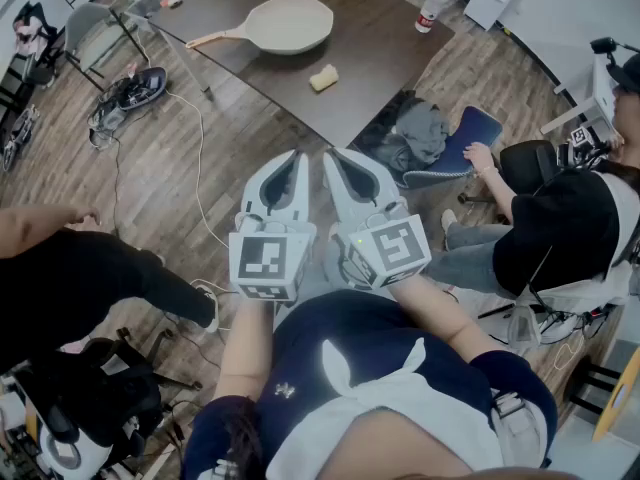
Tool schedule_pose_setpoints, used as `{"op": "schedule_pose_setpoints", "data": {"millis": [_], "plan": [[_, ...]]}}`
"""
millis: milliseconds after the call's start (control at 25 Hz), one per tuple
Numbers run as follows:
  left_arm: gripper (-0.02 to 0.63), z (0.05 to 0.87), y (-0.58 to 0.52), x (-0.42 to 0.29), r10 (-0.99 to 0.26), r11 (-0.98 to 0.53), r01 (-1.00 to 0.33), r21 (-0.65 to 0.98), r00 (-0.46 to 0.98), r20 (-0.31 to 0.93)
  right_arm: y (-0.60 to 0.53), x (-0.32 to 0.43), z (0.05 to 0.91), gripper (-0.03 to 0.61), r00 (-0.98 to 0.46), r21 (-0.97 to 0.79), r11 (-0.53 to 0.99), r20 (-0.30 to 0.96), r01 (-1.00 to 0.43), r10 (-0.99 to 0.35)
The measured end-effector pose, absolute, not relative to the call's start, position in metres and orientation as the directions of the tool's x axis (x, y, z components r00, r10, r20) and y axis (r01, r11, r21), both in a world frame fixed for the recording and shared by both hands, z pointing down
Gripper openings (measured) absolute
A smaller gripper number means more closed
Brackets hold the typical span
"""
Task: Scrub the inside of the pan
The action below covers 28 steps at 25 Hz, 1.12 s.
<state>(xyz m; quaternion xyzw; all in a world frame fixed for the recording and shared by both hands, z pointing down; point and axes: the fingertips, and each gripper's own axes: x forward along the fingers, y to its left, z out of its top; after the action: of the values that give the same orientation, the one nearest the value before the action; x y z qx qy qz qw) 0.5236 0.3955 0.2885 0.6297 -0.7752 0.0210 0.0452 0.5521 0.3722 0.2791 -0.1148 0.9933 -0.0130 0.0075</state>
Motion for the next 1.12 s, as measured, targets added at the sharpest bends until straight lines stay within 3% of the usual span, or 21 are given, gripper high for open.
{"op": "schedule_pose_setpoints", "data": {"millis": [480, 1120], "plan": [[-0.002, 0.293, 0.426, 0.512, -0.977, 0.197, -0.980, 0.010, -0.196, 0.081, 0.403, 0.542, 0.275, 0.000, -0.977, -0.032, 0.981, -0.086, -0.191, -0.193], [-0.002, 0.307, 0.339, 0.364, -0.976, 0.190, -0.982, 0.011, -0.187, 0.113, 0.310, 0.399, 0.304, 0.000, -0.980, -0.087, 0.977, -0.020, -0.196, -0.199]]}}
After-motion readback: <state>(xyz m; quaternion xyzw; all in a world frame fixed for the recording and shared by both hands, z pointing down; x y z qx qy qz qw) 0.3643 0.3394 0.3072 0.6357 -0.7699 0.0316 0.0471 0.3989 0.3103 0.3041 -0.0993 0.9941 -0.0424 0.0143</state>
